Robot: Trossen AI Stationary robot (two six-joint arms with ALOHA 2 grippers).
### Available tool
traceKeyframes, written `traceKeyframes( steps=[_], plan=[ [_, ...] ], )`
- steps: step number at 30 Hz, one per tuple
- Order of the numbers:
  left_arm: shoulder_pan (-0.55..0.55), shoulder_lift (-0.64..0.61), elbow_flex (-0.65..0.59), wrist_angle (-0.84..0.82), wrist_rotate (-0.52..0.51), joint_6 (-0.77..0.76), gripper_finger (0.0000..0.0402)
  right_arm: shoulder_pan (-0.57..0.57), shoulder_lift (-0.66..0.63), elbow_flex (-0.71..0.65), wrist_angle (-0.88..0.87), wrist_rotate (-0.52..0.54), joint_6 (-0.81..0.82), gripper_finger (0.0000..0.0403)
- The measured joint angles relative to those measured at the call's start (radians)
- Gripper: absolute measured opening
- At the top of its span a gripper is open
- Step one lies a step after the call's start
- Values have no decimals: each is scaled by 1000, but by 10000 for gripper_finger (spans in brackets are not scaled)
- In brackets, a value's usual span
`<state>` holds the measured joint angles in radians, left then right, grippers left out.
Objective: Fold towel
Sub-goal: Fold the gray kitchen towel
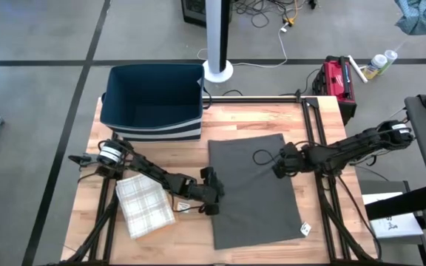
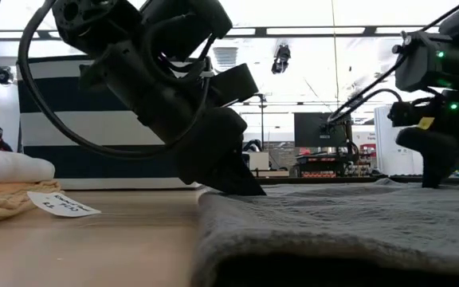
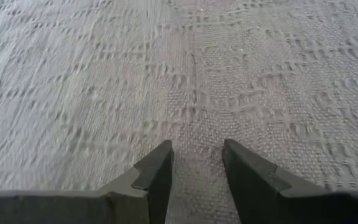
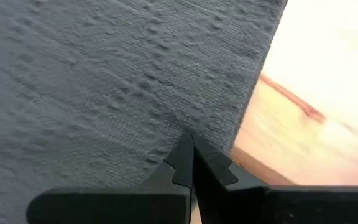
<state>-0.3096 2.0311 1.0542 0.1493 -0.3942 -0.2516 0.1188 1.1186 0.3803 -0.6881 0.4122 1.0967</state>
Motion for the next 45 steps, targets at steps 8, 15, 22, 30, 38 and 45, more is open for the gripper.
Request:
traceKeyframes(
  steps=[8,15,22,30,38,45],
  plan=[
    [0,-16,0,-21,12,6,131,7,2,81,-34,1,-58,0],
    [13,-110,-4,-27,-56,88,142,7,4,154,34,5,-187,0],
    [143,-105,-43,-37,-94,34,140,20,68,117,327,-81,-302,0],
    [186,-104,-176,38,-53,-104,128,99,230,116,363,-103,-246,0],
    [184,-187,-202,-10,-61,120,132,264,276,206,336,-31,-231,0],
    [134,-420,-256,-52,134,180,123,409,132,194,278,239,-334,0]
  ],
)
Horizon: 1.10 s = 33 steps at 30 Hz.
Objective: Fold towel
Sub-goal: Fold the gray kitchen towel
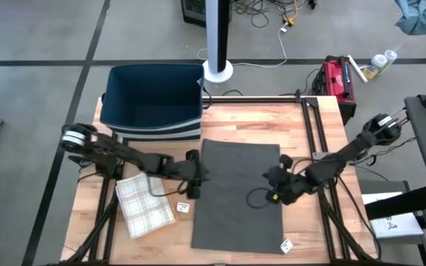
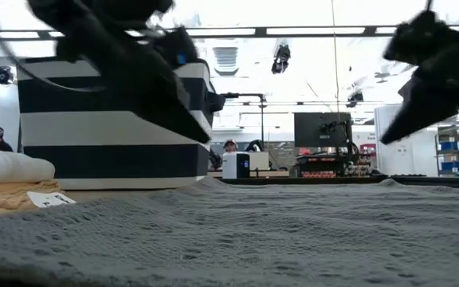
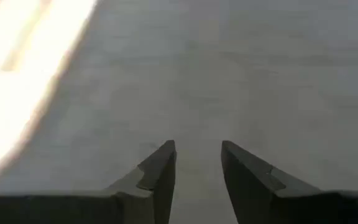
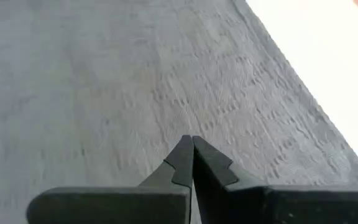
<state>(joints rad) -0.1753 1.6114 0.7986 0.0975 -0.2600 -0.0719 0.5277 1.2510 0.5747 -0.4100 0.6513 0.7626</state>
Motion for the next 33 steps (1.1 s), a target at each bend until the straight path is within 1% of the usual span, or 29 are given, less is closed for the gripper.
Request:
traceKeyframes(
  steps=[1,2,3,5,7,9,12,14,16,19,21,24,28,30,33],
  plan=[
    [-15,-30,-29,11,33,-16,120,15,-17,-17,4,2,-17,0],
    [-29,-53,-58,28,44,-35,117,28,-31,-39,3,-8,-24,0],
    [-44,-74,-84,54,40,-55,116,37,-39,-62,-3,-32,-27,0],
    [-73,-94,-145,100,-8,-87,115,44,-51,-106,-3,-112,5,0],
    [-93,-85,-195,117,-74,-105,114,44,-53,-147,2,-193,68,0],
    [-99,-52,-218,166,-111,-115,114,44,-46,-184,-1,-240,122,0],
    [-99,15,-221,225,-113,-120,114,44,-41,-208,19,-234,163,0],
    [-99,71,-199,214,-109,-110,114,44,-41,-217,20,-224,168,0],
    [-99,114,-157,187,-90,-99,114,44,-42,-222,11,-185,160,0],
    [-97,168,-74,56,-98,-109,114,43,-43,-224,-19,-128,135,0],
    [-97,193,-23,-47,-99,-129,114,42,-45,-212,-65,-123,128,0],
    [-97,196,36,-168,-88,-130,114,46,-48,-167,-133,-159,128,0],
    [-101,160,99,-305,-60,-110,114,87,-51,-96,-140,-260,117,0],
    [-103,138,120,-330,-50,-101,114,118,-51,-79,-141,-261,116,0],
    [-105,107,129,-309,-55,-96,114,153,-51,-76,-140,-229,142,0]
  ],
)
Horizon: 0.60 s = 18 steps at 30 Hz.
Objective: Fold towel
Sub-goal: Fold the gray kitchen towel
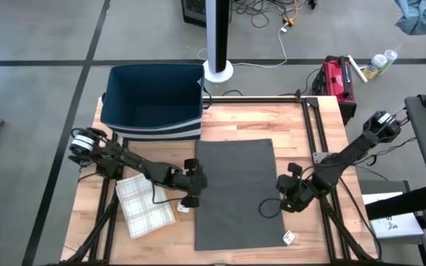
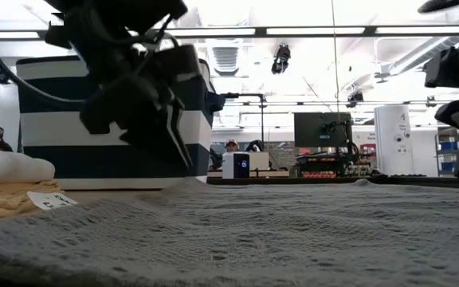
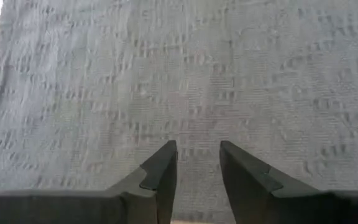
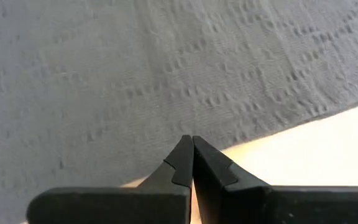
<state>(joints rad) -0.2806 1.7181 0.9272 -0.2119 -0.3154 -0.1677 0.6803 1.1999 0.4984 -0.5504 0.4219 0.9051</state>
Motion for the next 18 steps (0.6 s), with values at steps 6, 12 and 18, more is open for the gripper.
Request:
traceKeyframes(
  steps=[6,12,18],
  plan=[
    [-5,1,-20,4,0,-33,68,16,8,-19,5,71,45,0],
    [-9,-18,-29,-17,12,-73,12,15,13,-19,44,80,26,0],
    [-16,-13,-84,-8,49,-141,3,12,14,-35,44,176,37,0]
  ],
)
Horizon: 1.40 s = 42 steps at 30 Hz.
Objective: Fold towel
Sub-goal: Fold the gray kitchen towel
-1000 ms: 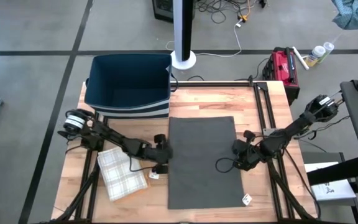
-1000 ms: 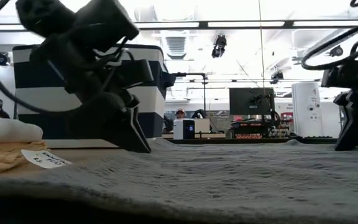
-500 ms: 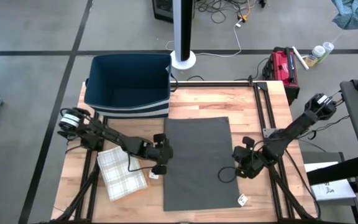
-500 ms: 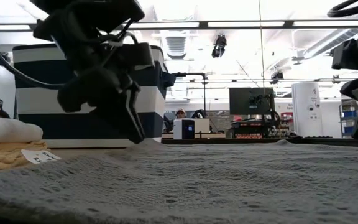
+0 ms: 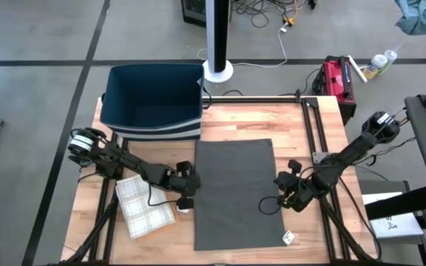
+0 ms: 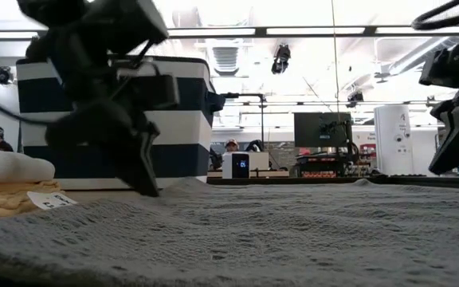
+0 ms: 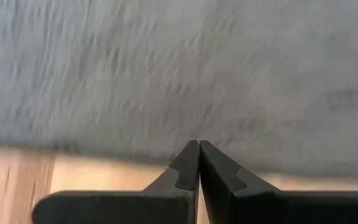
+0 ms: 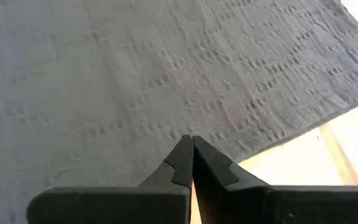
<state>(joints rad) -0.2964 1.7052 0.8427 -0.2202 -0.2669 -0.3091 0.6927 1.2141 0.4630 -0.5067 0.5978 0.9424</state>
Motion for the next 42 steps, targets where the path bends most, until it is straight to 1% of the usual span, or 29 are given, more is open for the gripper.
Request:
traceKeyframes(
  steps=[2,6,9,13,18,20,24,26,29,32,37,42],
  plan=[
    [1,2,-35,32,-9,-21,2,-6,5,-12,12,5,10,0],
    [0,1,-107,160,-27,-36,1,-6,36,-33,25,-4,46,0],
    [1,-2,-135,218,-27,-37,1,-6,63,-38,23,-36,52,0],
    [1,-9,-129,208,-21,-26,1,-6,69,-9,-21,-47,38,0],
    [2,-18,-108,178,-5,1,0,-7,56,19,-25,30,-20,0],
    [2,-19,-101,169,-3,5,0,-13,62,11,-26,5,-19,0],
    [2,-20,-104,166,-4,1,0,-13,76,-14,-15,-103,7,0],
    [2,-21,-109,167,-5,-6,0,-13,76,-19,-20,-118,14,0],
    [2,-22,-116,171,-11,-15,0,-12,75,-16,-56,-111,32,0],
    [2,-22,-117,172,-12,-19,0,-13,64,11,-77,-112,-4,0],
    [2,-22,-118,176,-12,-23,0,-10,51,64,-53,-108,-59,0],
    [2,-22,-118,178,-13,-23,0,-10,68,35,21,-113,-67,0]
  ],
)
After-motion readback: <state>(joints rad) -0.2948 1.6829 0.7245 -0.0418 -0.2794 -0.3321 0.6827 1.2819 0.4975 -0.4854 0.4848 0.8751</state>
